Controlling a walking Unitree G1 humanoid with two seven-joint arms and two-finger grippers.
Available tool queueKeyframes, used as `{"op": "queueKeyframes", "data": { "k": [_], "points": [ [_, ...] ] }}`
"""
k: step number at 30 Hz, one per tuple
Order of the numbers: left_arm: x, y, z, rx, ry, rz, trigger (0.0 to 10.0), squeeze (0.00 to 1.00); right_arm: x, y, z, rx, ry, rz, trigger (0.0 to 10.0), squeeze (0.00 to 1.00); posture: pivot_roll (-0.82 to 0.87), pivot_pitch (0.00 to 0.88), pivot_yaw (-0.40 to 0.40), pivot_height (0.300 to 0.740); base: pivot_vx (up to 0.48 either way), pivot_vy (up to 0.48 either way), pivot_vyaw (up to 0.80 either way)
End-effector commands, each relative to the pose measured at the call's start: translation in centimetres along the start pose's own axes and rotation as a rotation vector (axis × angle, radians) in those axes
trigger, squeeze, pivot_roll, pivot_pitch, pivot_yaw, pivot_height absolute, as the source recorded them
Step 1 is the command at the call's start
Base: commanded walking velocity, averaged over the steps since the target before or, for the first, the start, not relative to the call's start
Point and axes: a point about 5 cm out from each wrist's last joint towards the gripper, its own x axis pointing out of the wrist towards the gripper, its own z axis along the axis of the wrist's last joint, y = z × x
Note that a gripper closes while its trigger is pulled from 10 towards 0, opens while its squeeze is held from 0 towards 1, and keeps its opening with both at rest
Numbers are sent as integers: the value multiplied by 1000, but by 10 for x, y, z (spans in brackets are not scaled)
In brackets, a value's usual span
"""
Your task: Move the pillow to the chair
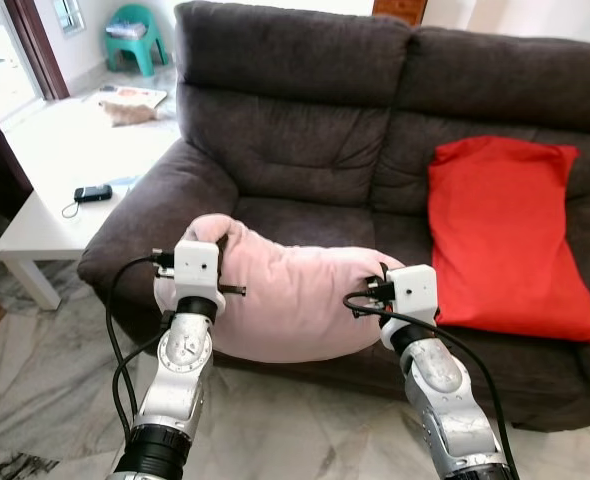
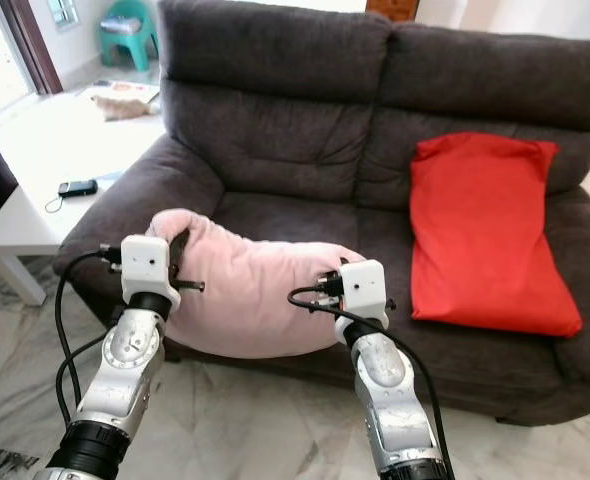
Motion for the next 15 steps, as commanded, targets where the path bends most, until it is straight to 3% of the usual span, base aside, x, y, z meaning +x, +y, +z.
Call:
{"op": "queueKeyframes", "data": {
  "k": [1, 6, 12, 15],
  "points": [
    [3, -8, 9, -24, -48, -35, 10000, 0, 5, 13, 21, 9, -99, 52, 10000, 0, -26, 0, -66, 740, 0, 0, 0],
    [3, -7, 7, -34, -36, -31, 10000, 0, 6, 10, 21, 20, -99, 36, 10000, 0, -25, 0, -67, 740, 0, 56, 0],
    [3, -7, 7, -38, -35, -30, 10000, 0, 7, 8, 22, 13, -99, 25, 10000, 0, -26, 0, -67, 740, 0, 312, -756],
    [3, -7, 7, -40, -33, -31, 10000, 0, 7, 8, 23, 13, -108, 27, 10000, 0, -25, 0, -68, 740, 0, 324, 0]
  ]
}}
